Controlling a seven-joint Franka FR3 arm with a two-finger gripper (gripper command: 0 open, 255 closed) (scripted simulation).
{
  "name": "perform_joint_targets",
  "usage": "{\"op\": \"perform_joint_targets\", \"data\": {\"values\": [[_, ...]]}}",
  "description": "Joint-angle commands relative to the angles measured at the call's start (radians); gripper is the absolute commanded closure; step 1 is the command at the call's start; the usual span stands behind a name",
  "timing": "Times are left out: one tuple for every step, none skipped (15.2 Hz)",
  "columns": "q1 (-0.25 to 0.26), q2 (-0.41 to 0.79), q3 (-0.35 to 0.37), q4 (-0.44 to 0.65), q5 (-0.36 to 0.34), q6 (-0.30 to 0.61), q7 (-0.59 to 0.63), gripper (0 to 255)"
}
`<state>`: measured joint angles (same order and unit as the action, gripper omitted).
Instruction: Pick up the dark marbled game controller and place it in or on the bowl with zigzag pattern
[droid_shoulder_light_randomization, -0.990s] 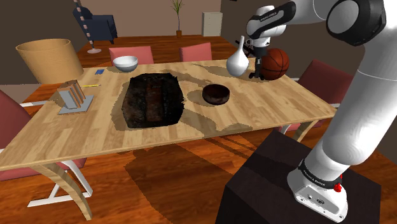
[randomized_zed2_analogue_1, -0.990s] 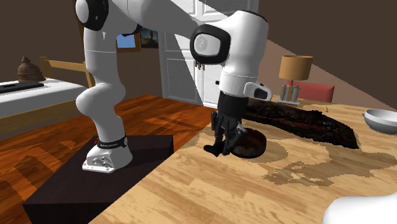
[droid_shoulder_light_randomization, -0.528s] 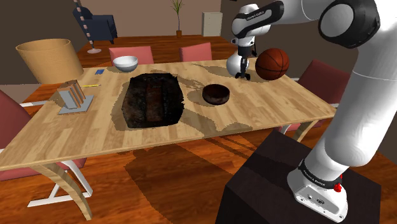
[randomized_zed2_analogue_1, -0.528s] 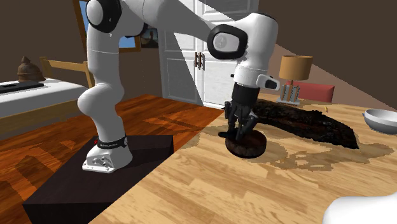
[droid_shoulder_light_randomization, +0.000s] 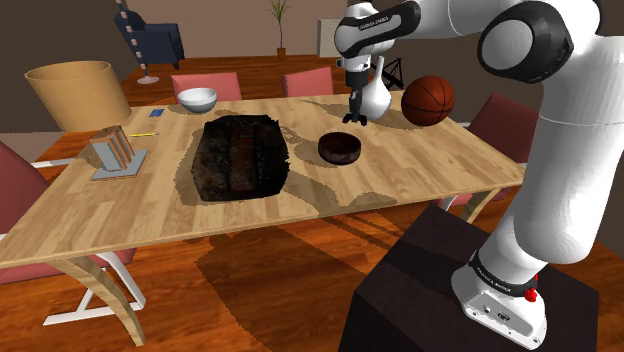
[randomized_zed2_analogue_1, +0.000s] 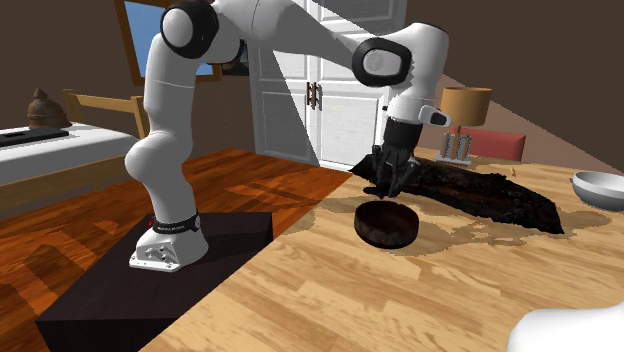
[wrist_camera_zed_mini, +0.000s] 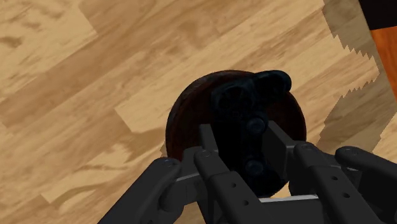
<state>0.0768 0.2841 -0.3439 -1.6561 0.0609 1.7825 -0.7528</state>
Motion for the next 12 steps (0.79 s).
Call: {"op": "perform_joint_targets", "data": {"values": [[0.017, 0.029, 0.014, 0.049, 0.01, -0.021, 0.033, 255], [0.025, 0.048, 0.022, 0.078, 0.016, -0.032, 0.049, 255], [0.032, 0.065, 0.028, 0.104, 0.021, -0.042, 0.063, 255], [0.032, 0.067, 0.028, 0.093, 0.022, -0.03, 0.062, 255], [0.032, 0.069, 0.029, 0.083, 0.022, -0.017, 0.062, 255], [0.033, 0.072, 0.029, 0.073, 0.023, -0.005, 0.062, 255], [0.033, 0.074, 0.03, 0.063, 0.024, 0.007, 0.061, 255], [0.033, 0.077, 0.03, 0.054, 0.025, 0.019, 0.06, 255], [0.033, 0.08, 0.031, 0.045, 0.027, 0.032, 0.06, 255], [0.033, 0.084, 0.031, 0.036, 0.028, 0.044, 0.059, 255], [0.033, 0.087, 0.032, 0.028, 0.029, 0.056, 0.059, 255], [0.033, 0.091, 0.032, 0.019, 0.03, 0.067, 0.058, 255]]}}
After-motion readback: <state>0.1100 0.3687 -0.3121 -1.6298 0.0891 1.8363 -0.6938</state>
